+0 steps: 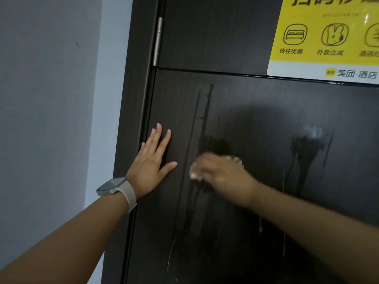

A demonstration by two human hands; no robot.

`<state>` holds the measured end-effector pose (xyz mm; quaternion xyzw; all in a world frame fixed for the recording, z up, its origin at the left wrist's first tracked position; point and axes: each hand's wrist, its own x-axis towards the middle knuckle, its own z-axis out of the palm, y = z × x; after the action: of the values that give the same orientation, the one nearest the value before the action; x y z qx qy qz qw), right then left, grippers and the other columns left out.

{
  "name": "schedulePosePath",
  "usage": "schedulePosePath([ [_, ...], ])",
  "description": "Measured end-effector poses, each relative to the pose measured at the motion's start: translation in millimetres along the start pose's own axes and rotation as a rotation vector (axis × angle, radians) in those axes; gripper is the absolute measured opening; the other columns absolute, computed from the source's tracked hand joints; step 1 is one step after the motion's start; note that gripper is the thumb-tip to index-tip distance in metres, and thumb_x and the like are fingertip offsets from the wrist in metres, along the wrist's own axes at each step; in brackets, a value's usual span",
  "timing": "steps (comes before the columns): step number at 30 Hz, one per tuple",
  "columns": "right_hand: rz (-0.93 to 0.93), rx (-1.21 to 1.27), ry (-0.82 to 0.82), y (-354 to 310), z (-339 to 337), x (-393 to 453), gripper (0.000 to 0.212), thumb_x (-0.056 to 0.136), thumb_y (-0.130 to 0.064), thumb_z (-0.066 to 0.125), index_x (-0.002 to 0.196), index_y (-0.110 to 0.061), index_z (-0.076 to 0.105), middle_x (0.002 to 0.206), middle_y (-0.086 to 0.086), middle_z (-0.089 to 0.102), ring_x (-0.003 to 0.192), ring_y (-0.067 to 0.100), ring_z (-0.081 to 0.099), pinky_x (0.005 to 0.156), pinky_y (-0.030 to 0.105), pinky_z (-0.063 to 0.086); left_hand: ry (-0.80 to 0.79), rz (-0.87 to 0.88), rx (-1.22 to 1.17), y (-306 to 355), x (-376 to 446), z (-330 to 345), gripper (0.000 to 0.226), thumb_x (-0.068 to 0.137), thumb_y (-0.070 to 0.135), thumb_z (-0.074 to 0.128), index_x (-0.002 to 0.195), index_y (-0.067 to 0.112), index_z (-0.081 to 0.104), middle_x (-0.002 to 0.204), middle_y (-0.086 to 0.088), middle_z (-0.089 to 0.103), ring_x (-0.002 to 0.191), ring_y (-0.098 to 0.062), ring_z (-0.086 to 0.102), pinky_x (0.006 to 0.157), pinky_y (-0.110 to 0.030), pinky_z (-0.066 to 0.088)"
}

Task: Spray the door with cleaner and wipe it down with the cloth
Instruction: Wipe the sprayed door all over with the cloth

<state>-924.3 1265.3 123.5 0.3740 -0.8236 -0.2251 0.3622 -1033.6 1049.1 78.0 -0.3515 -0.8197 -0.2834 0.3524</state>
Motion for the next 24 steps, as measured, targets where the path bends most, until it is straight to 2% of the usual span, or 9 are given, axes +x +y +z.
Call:
schedulePosePath([
  [2, 0.109, -0.061, 0.167, 35, -31, 21, 0.023, 0.096, -0.010, 0.053, 0.108, -0.001, 0.070, 0.105, 0.016, 0.063, 0.099, 0.032, 0.057, 0.082, 0.041, 0.052, 0.007, 0.007, 0.014, 2, -1, -2, 0.085, 0.094, 0.047, 0.050, 0.152, 0.031, -0.010, 0.158, 0.007, -0.028, 0.147, -0.013, -0.020, 0.119, -0.040, 0.000],
  [6, 0.317, -0.193, 0.378, 56, -50, 48, 0.029, 0.074, 0.013, 0.073, 0.101, 0.000, 0.073, 0.087, 0.014, 0.062, 0.080, 0.031, 0.056, 0.061, 0.037, 0.050, -0.032, -0.005, -0.022, 4, -1, -7, 0.097, 0.089, 0.044, 0.064, 0.153, 0.031, -0.007, 0.158, 0.009, -0.028, 0.147, -0.011, -0.019, 0.118, -0.041, 0.006],
  [8, 0.239, -0.093, 0.337, 32, -27, 41, 0.027, 0.076, 0.012, 0.072, 0.098, -0.004, 0.073, 0.086, 0.011, 0.062, 0.080, 0.028, 0.054, 0.063, 0.037, 0.049, -0.041, -0.022, -0.047, 4, -1, -7, 0.102, 0.085, 0.041, 0.069, 0.153, 0.032, -0.007, 0.158, 0.010, -0.029, 0.147, -0.010, -0.020, 0.122, -0.045, 0.009],
  [11, -0.037, -0.004, 0.076, -3, 5, 18, 0.028, 0.077, 0.005, 0.072, 0.102, -0.006, 0.072, 0.091, 0.009, 0.065, 0.084, 0.025, 0.056, 0.068, 0.037, 0.051, -0.042, -0.042, -0.048, 5, 0, -6, 0.104, 0.084, 0.039, 0.071, 0.151, 0.036, -0.009, 0.157, 0.011, -0.029, 0.147, -0.010, -0.019, 0.121, -0.048, 0.015],
  [13, -0.081, -0.022, 0.002, 13, -9, 26, 0.026, 0.079, 0.002, 0.070, 0.103, -0.008, 0.071, 0.093, 0.008, 0.065, 0.085, 0.024, 0.056, 0.070, 0.037, 0.051, -0.032, -0.044, -0.040, 5, 1, -5, 0.104, 0.084, 0.038, 0.071, 0.149, 0.037, -0.009, 0.157, 0.011, -0.028, 0.148, -0.011, -0.018, 0.121, -0.050, 0.016],
  [17, 0.182, -0.116, 0.302, 76, -69, 74, 0.016, 0.081, 0.000, 0.062, 0.095, -0.004, 0.070, 0.088, 0.014, 0.063, 0.085, 0.026, 0.052, 0.071, 0.030, 0.037, -0.014, -0.040, -0.040, 4, 0, -5, 0.104, 0.083, 0.038, 0.072, 0.151, 0.034, -0.006, 0.158, 0.011, -0.026, 0.148, -0.012, -0.016, 0.121, -0.050, 0.016],
  [20, 0.289, -0.136, 0.450, 83, -69, 88, 0.020, 0.076, 0.011, 0.066, 0.092, 0.001, 0.071, 0.087, 0.016, 0.065, 0.083, 0.034, 0.058, 0.068, 0.038, 0.048, -0.021, -0.041, -0.046, 4, 0, -5, 0.104, 0.083, 0.039, 0.072, 0.150, 0.036, -0.007, 0.158, 0.013, -0.027, 0.148, -0.010, -0.017, 0.121, -0.050, 0.017],
  [22, 0.239, -0.103, 0.419, 66, -48, 81, 0.018, 0.077, 0.009, 0.064, 0.090, -0.001, 0.072, 0.088, 0.015, 0.065, 0.084, 0.033, 0.060, 0.068, 0.044, 0.053, -0.017, -0.036, -0.052, 4, 0, -5, 0.104, 0.083, 0.039, 0.072, 0.149, 0.038, -0.008, 0.157, 0.013, -0.027, 0.148, -0.010, -0.016, 0.121, -0.049, 0.017],
  [24, 0.075, -0.087, 0.248, 44, -24, 71, 0.025, 0.075, 0.009, 0.069, 0.097, -0.004, 0.073, 0.092, 0.013, 0.066, 0.085, 0.030, 0.060, 0.068, 0.041, 0.054, -0.016, -0.031, -0.053, 3, 1, -5, 0.104, 0.083, 0.038, 0.073, 0.148, 0.038, -0.008, 0.157, 0.013, -0.028, 0.148, -0.010, -0.017, 0.121, -0.047, 0.016],
])
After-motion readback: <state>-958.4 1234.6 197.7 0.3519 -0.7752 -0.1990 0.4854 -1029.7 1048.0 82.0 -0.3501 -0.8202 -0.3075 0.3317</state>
